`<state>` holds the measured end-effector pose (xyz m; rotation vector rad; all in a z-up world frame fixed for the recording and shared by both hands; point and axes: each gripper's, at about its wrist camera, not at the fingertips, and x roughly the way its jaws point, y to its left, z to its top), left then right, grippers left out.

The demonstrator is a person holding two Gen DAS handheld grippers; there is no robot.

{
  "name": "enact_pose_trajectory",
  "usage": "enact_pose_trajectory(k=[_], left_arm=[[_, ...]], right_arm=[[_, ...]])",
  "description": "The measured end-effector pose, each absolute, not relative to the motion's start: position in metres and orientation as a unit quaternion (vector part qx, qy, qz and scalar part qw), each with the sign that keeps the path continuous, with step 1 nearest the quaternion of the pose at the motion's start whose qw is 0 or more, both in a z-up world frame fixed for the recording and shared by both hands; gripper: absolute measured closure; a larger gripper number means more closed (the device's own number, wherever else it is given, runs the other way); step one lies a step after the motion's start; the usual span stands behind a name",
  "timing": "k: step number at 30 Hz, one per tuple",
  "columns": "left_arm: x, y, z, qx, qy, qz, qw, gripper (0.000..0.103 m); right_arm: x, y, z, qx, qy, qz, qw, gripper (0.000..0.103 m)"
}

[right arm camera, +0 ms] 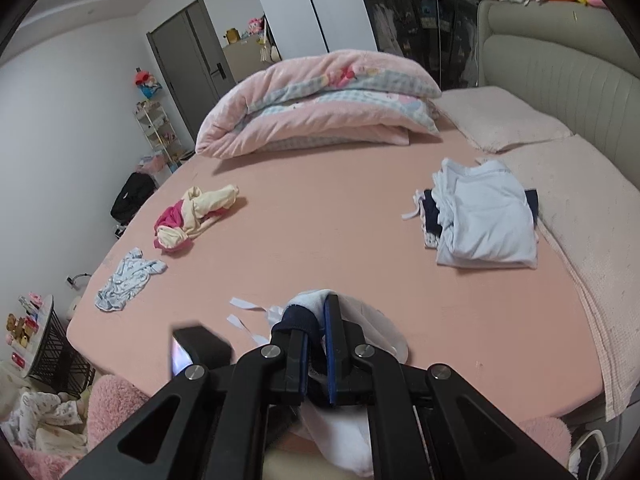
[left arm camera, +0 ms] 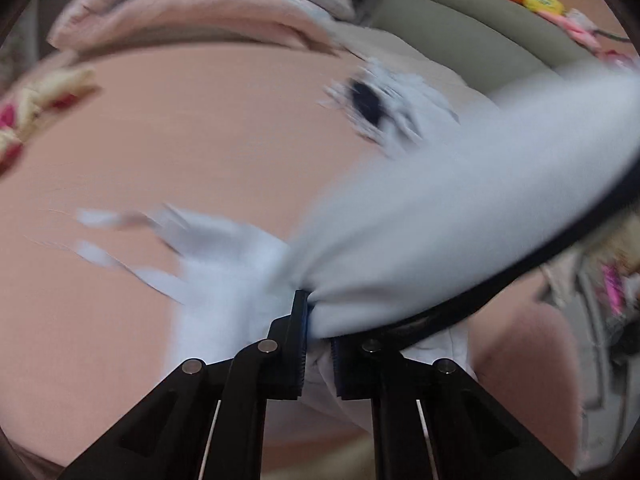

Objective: Fold clothes

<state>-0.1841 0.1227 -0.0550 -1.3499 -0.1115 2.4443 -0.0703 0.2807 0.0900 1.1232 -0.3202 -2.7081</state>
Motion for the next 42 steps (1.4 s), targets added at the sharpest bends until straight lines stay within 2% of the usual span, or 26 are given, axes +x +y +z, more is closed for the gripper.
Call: enact_pose_trajectory(k=[5, 8, 12, 16, 18, 20, 25, 27, 30, 31, 32, 33, 35, 38, 42], left_arm=[[-0.227, 0.084, 0.016, -0.398, -0.030, 0.910, 0.115, 0.095], [-0.234, 0.072, 0.057, -0.371, -0.007, 0.921, 0.119, 0.094], [-0.244, 0.051, 0.013, -0.480, -0.014, 0.862, 0.160, 0.090], [-0.208, 0.038, -0.023, -0.494, -0.023, 0.846, 0.197, 0.087], [-0.195, 0.039, -0.039, -0.501, -0.038, 0.837, 0.217, 0.076], [-0.185, 0.044, -0.056, -0.508, -0.051, 0.829, 0.229, 0.060], [-0.159, 0.078, -0.061, -0.508, -0.005, 0.829, 0.233, 0.060], [-0.164, 0.078, -0.032, -0.456, -0.002, 0.860, 0.230, 0.065], [-0.194, 0.067, 0.025, -0.382, -0.045, 0.896, 0.222, 0.065], [-0.207, 0.064, 0.041, -0.365, -0.058, 0.903, 0.219, 0.064], [-0.220, 0.063, 0.053, -0.354, -0.067, 0.908, 0.215, 0.057], [-0.234, 0.068, 0.050, -0.369, -0.057, 0.903, 0.210, 0.054], [-0.249, 0.082, 0.033, -0.422, -0.020, 0.887, 0.185, 0.055], [-0.215, 0.080, 0.010, -0.433, -0.040, 0.871, 0.228, 0.055], [-0.189, 0.093, -0.030, -0.454, -0.040, 0.866, 0.208, 0.056]], right_arm=[[-0.072, 0.276, 0.099, 0.369, -0.121, -0.914, 0.120, 0.098], [-0.067, 0.263, 0.111, 0.342, -0.122, -0.920, 0.148, 0.098], [-0.078, 0.251, 0.083, 0.379, -0.121, -0.907, 0.136, 0.098], [-0.088, 0.251, 0.027, 0.452, -0.144, -0.871, 0.128, 0.098], [-0.088, 0.252, 0.012, 0.467, -0.146, -0.864, 0.122, 0.098], [-0.087, 0.253, 0.006, 0.474, -0.152, -0.859, 0.122, 0.098], [-0.078, 0.256, 0.027, 0.445, -0.177, -0.865, 0.152, 0.096], [-0.068, 0.254, 0.057, 0.413, -0.174, -0.875, 0.182, 0.097], [-0.048, 0.250, 0.108, 0.359, -0.164, -0.890, 0.229, 0.096], [-0.043, 0.249, 0.119, 0.345, -0.163, -0.893, 0.237, 0.096], [-0.041, 0.248, 0.128, 0.334, -0.162, -0.897, 0.240, 0.096], [-0.042, 0.248, 0.129, 0.328, -0.160, -0.901, 0.233, 0.096], [-0.053, 0.250, 0.115, 0.346, -0.156, -0.904, 0.196, 0.096], [-0.071, 0.263, 0.069, 0.414, -0.195, -0.875, 0.160, 0.095], [-0.066, 0.269, 0.039, 0.442, -0.211, -0.858, 0.156, 0.095]])
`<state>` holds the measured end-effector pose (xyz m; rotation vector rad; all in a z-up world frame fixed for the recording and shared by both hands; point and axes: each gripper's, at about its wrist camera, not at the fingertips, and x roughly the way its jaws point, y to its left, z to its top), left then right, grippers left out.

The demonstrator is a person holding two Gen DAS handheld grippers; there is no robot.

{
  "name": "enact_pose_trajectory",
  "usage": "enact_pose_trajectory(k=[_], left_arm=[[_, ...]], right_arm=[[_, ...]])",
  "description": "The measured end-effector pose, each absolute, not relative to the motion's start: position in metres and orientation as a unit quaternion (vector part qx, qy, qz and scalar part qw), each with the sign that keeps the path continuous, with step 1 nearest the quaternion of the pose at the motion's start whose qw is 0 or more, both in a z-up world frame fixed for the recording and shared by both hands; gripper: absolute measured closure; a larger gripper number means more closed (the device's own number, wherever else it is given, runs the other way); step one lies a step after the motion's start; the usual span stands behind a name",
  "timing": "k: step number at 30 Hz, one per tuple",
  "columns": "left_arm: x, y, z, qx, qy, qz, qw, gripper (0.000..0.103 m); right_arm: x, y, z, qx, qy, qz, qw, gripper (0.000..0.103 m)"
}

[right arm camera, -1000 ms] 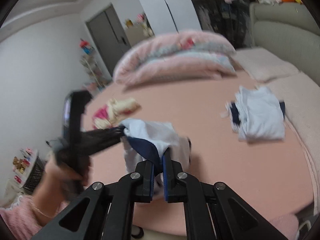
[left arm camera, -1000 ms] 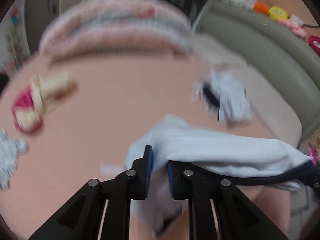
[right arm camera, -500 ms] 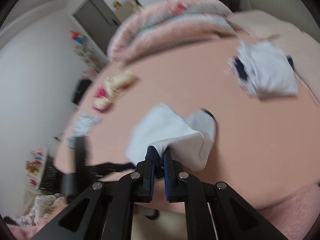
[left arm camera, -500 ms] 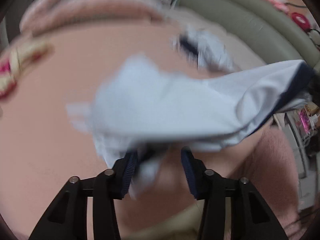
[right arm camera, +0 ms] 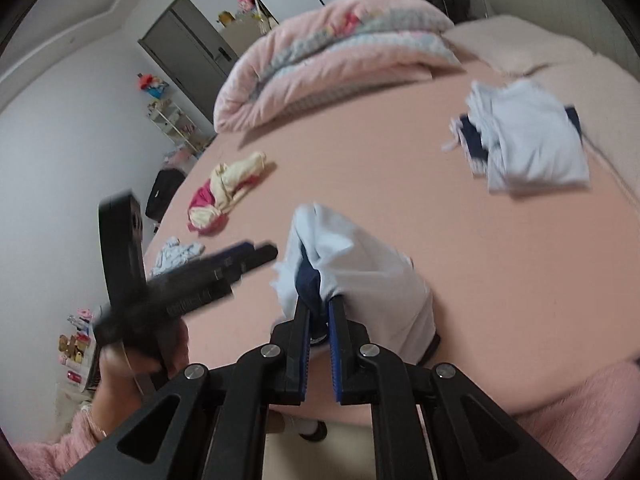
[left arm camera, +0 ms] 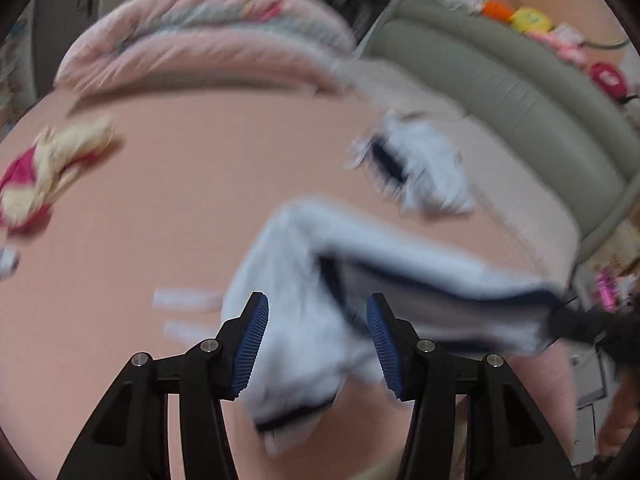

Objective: Fold clothes

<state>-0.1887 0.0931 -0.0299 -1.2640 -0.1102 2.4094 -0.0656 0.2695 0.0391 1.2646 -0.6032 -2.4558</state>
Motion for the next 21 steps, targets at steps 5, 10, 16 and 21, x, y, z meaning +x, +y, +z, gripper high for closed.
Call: enact_pose_trajectory(k=[5, 10, 16, 21], left_arm=[[-0.193, 0.112, -0.065, -0.476, -0.076, 0.854, 0.194, 0.055], [-0.220, 0.119, -0.083, -0.473, -0.078, 0.871, 0.109, 0.059], [-0.208, 0.104, -0.100, -0.491, -0.048, 0.865, 0.096, 0.099], [-0.193, 0.080, -0.078, -0.481, -0.112, 0.850, 0.183, 0.099]], right_arm=[[-0.060, 0.265, 0.050, 0.434, -0.214, -0.856, 0.184, 0.095], [-0.040, 0.259, 0.078, 0.393, -0.218, -0.866, 0.218, 0.095], [-0.046, 0.255, 0.054, 0.429, -0.160, -0.875, 0.159, 0.095], [-0.064, 0.233, 0.002, 0.496, -0.164, -0.831, 0.189, 0.094]])
